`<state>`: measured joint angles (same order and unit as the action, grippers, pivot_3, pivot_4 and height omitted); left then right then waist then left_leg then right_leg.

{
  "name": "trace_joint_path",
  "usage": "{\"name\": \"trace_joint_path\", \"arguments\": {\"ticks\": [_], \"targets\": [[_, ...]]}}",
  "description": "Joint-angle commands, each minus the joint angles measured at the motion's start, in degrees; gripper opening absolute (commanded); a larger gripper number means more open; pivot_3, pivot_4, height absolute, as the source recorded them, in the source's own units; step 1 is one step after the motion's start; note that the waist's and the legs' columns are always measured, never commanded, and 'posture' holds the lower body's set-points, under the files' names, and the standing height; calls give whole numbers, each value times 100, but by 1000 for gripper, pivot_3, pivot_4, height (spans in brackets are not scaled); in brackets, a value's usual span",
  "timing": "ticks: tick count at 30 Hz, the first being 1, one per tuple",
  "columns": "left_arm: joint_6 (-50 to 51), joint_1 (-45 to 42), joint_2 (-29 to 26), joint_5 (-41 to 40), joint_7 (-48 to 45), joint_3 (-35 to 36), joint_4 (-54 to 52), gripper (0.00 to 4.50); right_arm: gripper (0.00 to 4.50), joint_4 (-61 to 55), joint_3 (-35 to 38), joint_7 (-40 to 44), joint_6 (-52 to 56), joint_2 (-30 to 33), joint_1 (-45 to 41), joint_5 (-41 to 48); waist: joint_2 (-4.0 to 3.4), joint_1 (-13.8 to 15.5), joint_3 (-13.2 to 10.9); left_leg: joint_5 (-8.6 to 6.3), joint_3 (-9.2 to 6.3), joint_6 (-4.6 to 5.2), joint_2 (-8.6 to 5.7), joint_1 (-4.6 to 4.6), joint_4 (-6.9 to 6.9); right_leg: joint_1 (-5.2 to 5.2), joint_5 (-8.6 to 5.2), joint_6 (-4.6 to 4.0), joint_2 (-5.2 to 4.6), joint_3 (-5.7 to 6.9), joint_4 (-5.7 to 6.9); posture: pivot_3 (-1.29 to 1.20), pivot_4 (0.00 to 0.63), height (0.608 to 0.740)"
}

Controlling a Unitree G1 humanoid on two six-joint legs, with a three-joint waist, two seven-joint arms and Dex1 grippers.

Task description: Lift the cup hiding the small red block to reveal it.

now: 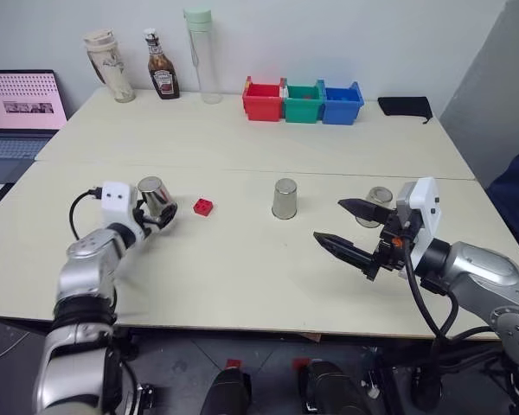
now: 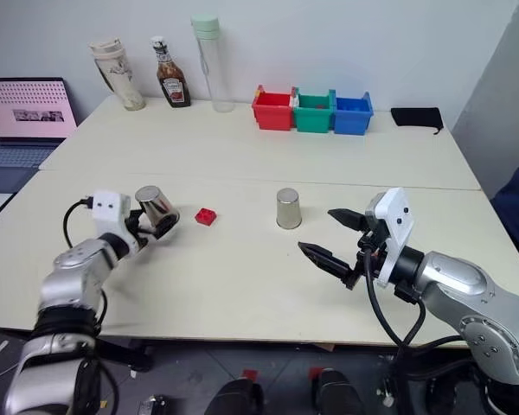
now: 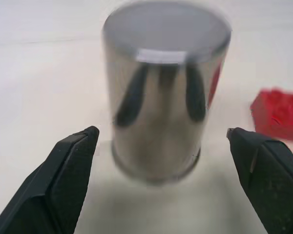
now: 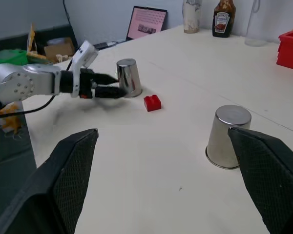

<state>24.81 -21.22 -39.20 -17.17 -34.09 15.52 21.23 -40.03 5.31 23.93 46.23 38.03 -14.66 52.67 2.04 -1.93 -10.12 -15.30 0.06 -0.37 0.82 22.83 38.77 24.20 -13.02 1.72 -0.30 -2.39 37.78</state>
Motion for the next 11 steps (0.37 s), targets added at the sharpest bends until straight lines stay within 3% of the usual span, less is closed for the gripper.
{"name": "trace_joint_path", "arguments": {"ticks": [1,5,11], "targets": [[816,348,-625,-495,-596,308,-1187,4467,4500,5,82,213,-139,55,-113,-28,1,12,-1,0,-1,0,1,0,0,-1,0,0,0,2,-1,0,150,740],[1329,727,-1296,-1127,-1674,273,-2378,4467,4500,30,194,571,-125,300,-5,-22,1,79,-6,1,0,-1,2,2,2,-4,-20,-34,-11,16,-2,0,150,740],[1289,617,-1449,-1078,-1711,179,-2663,4467,4500,74,221,758,-179,380,145,-23,-6,103,-8,1,25,-1,-14,2,1,-8,-23,-34,-44,16,-11,0,150,740]]}}
